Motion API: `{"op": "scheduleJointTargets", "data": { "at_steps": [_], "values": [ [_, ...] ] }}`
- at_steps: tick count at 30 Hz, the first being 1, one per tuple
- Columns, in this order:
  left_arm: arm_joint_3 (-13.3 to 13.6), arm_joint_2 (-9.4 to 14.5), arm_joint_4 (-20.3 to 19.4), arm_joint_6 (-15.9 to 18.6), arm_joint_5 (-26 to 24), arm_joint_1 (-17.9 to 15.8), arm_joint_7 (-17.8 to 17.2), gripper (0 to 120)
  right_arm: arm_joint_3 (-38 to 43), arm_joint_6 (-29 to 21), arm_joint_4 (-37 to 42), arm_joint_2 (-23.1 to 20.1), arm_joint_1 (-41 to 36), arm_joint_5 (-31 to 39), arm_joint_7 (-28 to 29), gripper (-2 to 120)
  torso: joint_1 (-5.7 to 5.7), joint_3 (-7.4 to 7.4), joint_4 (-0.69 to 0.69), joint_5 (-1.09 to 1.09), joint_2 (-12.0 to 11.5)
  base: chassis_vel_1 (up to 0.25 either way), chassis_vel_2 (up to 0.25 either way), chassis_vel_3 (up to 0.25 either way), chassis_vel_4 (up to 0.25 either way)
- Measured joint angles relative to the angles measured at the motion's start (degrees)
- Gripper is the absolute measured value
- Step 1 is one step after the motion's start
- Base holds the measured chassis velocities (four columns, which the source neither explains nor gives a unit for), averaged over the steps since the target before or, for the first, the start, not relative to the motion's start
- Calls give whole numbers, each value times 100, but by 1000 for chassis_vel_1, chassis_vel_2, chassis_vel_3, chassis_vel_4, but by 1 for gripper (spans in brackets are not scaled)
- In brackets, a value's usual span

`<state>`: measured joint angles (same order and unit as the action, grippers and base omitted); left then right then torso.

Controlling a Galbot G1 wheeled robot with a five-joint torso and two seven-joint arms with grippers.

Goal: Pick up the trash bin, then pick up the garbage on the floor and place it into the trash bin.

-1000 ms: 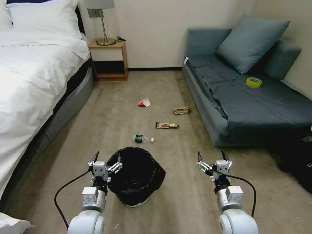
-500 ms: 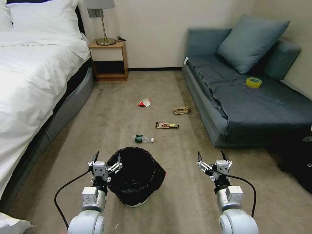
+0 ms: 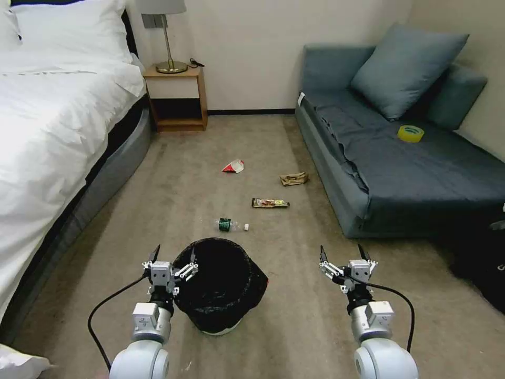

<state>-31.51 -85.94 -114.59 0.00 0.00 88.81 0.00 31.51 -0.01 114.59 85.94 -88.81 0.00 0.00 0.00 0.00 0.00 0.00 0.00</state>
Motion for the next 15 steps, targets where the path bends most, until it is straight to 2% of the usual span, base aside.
{"op": "scheduleJointTargets", "data": {
  "at_steps": [3, 7, 8, 10, 12, 15],
  "values": [
    [-2, -6, -26, 55, -12, -2, -13, 100, 1, -20, 27, 0, -1, 0, 25, 100, 0, 0, 0, 0, 0, 0, 0, 0, 0],
    [-58, -162, -603, 816, -173, -99, -309, 100, 78, -454, 727, 6, -27, 50, 591, 100, 0, 0, 0, 0, 0, 0, 0, 0, 0],
    [-58, -162, -603, 816, -173, -99, -309, 100, 78, -454, 727, 6, -27, 50, 591, 100, 0, 0, 0, 0, 0, 0, 0, 0, 0],
    [-88, -246, -916, 1219, -257, -155, -469, 100, 124, -719, 1150, 14, -46, 86, 939, 100, 0, 0, 0, 0, 0, 0, 0, 0, 0],
    [-159, -229, -1133, 1460, -332, -140, -559, 100, 175, -960, 1546, 12, -56, 140, 1264, 100, 0, 0, -2, 0, 0, 0, 0, 0, 0],
    [-213, -179, -1179, 1514, -356, -113, -597, 100, 218, -1041, 1642, -48, 0, 231, 1392, 100, 0, -1, 0, -1, 0, 0, 0, 0, 0]
  ]
}}
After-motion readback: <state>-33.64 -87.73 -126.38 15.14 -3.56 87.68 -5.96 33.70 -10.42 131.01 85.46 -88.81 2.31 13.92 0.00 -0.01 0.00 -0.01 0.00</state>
